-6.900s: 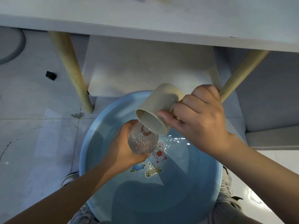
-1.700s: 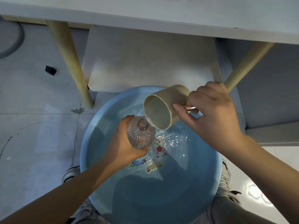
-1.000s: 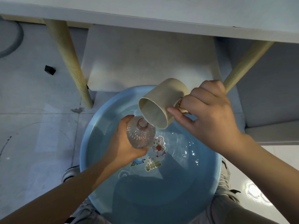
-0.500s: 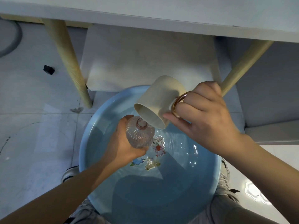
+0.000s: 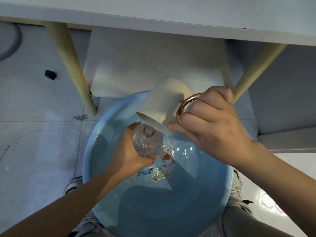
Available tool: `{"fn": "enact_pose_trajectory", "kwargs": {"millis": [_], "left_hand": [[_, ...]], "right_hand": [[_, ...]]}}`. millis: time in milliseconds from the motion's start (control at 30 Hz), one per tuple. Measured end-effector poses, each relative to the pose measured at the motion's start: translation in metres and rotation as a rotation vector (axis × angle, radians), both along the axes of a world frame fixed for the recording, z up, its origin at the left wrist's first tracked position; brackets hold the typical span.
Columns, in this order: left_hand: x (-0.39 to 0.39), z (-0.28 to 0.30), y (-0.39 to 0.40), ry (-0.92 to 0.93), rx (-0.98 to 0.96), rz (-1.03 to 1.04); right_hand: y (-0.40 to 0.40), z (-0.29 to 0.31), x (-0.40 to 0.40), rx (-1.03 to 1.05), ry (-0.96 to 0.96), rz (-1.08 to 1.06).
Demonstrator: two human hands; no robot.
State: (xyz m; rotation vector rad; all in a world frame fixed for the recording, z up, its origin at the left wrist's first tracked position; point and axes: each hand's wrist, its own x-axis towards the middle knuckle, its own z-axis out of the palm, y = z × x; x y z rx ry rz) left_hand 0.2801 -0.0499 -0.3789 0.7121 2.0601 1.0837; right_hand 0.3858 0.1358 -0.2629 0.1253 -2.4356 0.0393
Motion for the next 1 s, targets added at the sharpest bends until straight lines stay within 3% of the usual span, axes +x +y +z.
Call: {"fn": "enact_pose_trajectory", "kwargs": {"millis": [467,667,800,1000], "left_hand": [[0.004,0.004,-0.004,-0.028,0.094,0.052],[0.005,0.007,-0.001,-0.088,0.148,0.155],[0.006,0.016,0.001,-0.158,0.216,0.273],[0.001,0.021,-0.007,0.108,0.251,0.224]], "right_hand": [[-0.001,0.001,-0.002,-0.018,0.044,0.025],[0.005,-0.001,0.003,-0.153,0.056,-0.221],[0.011,-0.012,0.009,-0.285,-0.080,-0.397],[0.014,-0.030,0.017,-0.555,-0.454,-0.650]]}}
